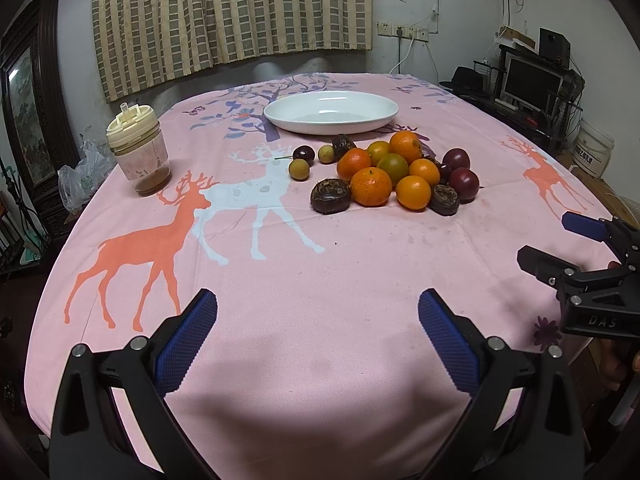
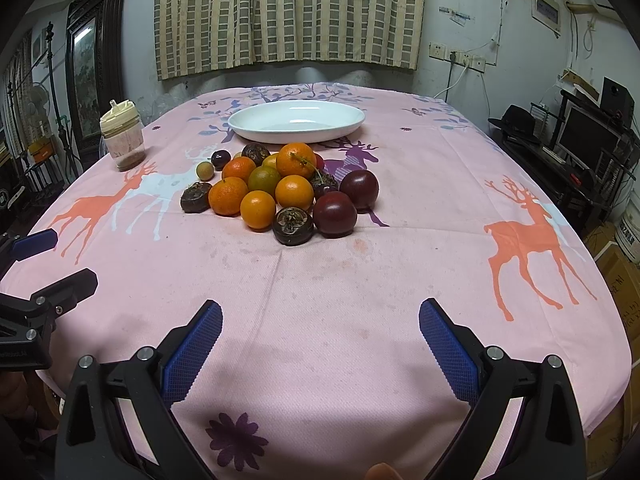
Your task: Organize fruits
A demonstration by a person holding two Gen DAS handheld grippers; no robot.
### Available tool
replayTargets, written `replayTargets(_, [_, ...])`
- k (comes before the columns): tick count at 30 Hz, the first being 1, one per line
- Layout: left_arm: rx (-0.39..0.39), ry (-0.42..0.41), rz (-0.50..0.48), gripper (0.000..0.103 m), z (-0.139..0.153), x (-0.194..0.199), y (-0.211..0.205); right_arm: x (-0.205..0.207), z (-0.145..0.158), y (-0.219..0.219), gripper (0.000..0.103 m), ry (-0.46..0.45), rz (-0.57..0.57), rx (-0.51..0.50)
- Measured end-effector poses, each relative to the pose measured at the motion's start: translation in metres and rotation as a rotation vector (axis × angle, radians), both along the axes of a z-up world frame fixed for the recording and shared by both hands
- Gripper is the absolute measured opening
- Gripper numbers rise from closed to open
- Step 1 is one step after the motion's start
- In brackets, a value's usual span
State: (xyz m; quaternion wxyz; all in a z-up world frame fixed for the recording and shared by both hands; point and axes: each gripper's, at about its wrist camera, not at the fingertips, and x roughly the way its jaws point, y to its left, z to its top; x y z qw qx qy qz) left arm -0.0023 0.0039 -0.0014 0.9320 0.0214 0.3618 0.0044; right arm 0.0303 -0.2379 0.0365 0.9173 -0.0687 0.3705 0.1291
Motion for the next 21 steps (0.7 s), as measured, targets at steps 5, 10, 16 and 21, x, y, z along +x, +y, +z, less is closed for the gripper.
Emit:
replayTargets(5, [-0.02,0.009,0.011,0.099,-0.007,0.0,0.008,0.005,-0.006,-0.008,0.099,0.015,0.002,0.046])
replayTargets(10, [-0.048,0.04,0.027,0.099,-0.024,0.002,0.022,0.021,-0.01,-0.01,0.097,0.032,0.005,0.07])
replayTargets(16, [-0.086,0.055,0.035,0.099,-0.028,0.011,0.035,0.05,-0.009,-0.004,0.076,0.072,0.051,0.078])
replayTargets(21, [-0.085,0.045,0.023,0.099,-0.026,0.02,0.042,0.083,-0.013,-0.007,0.06,0.138,0.033,0.104])
